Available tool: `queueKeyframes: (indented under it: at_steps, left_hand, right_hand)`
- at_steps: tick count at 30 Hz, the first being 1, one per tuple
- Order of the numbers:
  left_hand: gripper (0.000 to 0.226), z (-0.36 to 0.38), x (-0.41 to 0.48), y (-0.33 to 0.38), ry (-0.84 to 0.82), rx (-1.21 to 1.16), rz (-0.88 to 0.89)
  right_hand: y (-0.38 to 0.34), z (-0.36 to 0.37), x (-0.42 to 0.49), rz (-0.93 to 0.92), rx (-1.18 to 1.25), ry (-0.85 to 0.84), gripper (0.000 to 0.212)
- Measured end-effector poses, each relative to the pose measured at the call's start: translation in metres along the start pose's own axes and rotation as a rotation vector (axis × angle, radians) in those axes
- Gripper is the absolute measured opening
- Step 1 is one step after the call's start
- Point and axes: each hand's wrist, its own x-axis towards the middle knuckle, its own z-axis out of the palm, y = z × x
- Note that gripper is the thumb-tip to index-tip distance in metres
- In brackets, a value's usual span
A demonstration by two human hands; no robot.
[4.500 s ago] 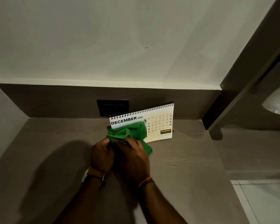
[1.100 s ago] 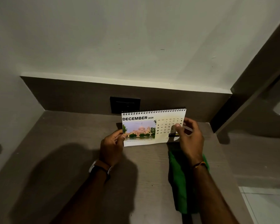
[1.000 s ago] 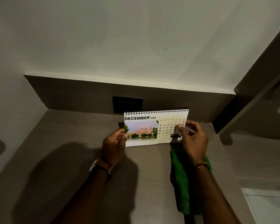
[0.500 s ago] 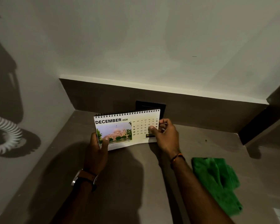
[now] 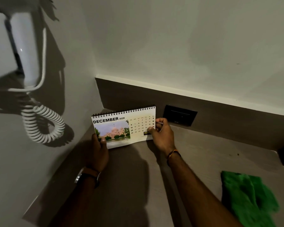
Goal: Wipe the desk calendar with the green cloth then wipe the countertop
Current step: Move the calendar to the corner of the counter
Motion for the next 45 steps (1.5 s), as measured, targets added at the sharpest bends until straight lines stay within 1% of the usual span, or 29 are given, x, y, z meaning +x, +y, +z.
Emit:
queueKeyframes:
  at_steps: [6,8,9,11,13,15,16,17,19,20,21,23,25,27,30,33,35,37,40,41,43,45]
  left_hand:
    - [0.024,-0.004,0.009,-0.006,0.026,0.136,-0.007]
    - [0.026,-0.002,0.008,-0.007,0.035,0.168,-0.002]
    - [0.031,0.000,0.006,-0.007,0.029,0.173,-0.004]
    - [0.051,0.004,0.002,-0.005,0.032,0.126,-0.028]
    - [0.072,0.008,-0.005,-0.001,0.117,0.086,-0.062]
    - [0.079,0.011,-0.020,0.004,0.231,0.073,-0.069]
    - [0.076,0.013,-0.032,0.006,0.266,0.082,-0.010]
    - [0.070,0.018,-0.047,0.009,0.270,0.108,0.093]
    - [0.060,0.030,-0.079,0.016,0.195,0.198,0.299]
    - [0.062,0.037,-0.094,0.018,0.136,0.242,0.367]
    - [0.067,0.043,-0.105,0.018,0.089,0.280,0.399]
    - [0.077,0.053,-0.119,0.018,0.040,0.330,0.360]
    - [0.081,0.057,-0.123,0.017,0.044,0.337,0.276]
    - [0.082,0.057,-0.119,0.016,0.066,0.315,0.236]
    - [0.074,0.052,-0.103,0.019,0.111,0.216,0.201]
    - [0.061,0.043,-0.080,0.027,0.161,0.070,0.105]
    - [0.057,0.034,-0.066,0.030,0.180,0.050,0.073]
    - [0.050,0.028,-0.057,0.028,0.165,0.028,0.062]
    - [0.030,0.022,-0.045,0.017,0.090,0.108,0.081]
    - [0.026,0.020,-0.041,0.014,0.076,0.130,0.084]
    - [0.021,0.016,-0.030,0.010,0.076,0.138,0.079]
    - [0.019,0.012,-0.019,0.008,0.078,0.116,0.075]
  right_hand:
    - [-0.001,0.009,-0.002,0.031,0.030,-0.029,0.031]
    - [-0.002,0.009,-0.004,0.040,0.038,-0.036,0.032]
    - [-0.003,0.008,-0.005,0.044,0.040,-0.044,0.033]
    - [-0.005,0.006,-0.010,0.049,0.046,-0.062,0.035]
    - [-0.008,0.001,-0.018,0.050,0.054,-0.057,0.039]
    - [-0.009,-0.008,-0.029,0.055,0.032,-0.019,0.046]
    - [-0.009,-0.013,-0.035,0.055,-0.006,0.014,0.050]
    - [-0.007,-0.022,-0.043,0.054,-0.059,0.054,0.053]
    - [0.000,-0.046,-0.061,0.045,-0.203,0.146,0.054]
    - [0.005,-0.061,-0.072,0.029,-0.290,0.186,0.052]
    - [0.011,-0.077,-0.083,0.019,-0.367,0.214,0.051]
    - [0.024,-0.110,-0.105,0.057,-0.440,0.260,0.052]
    - [0.035,-0.138,-0.122,0.114,-0.459,0.296,0.054]
    - [0.042,-0.156,-0.133,0.151,-0.479,0.322,0.054]
    - [0.046,-0.172,-0.140,0.174,-0.451,0.384,0.051]
    - [0.043,-0.172,-0.137,0.159,-0.476,0.433,0.048]
    - [0.037,-0.157,-0.123,0.082,-0.498,0.394,0.043]
    - [0.027,-0.132,-0.102,0.033,-0.405,0.289,0.039]
    - [0.011,-0.087,-0.065,0.102,-0.140,0.103,0.044]
    - [0.008,-0.073,-0.054,0.128,-0.086,0.052,0.047]
    - [0.006,-0.050,-0.034,0.147,-0.045,-0.025,0.051]
    - [0.007,-0.033,-0.020,0.128,-0.038,-0.074,0.044]
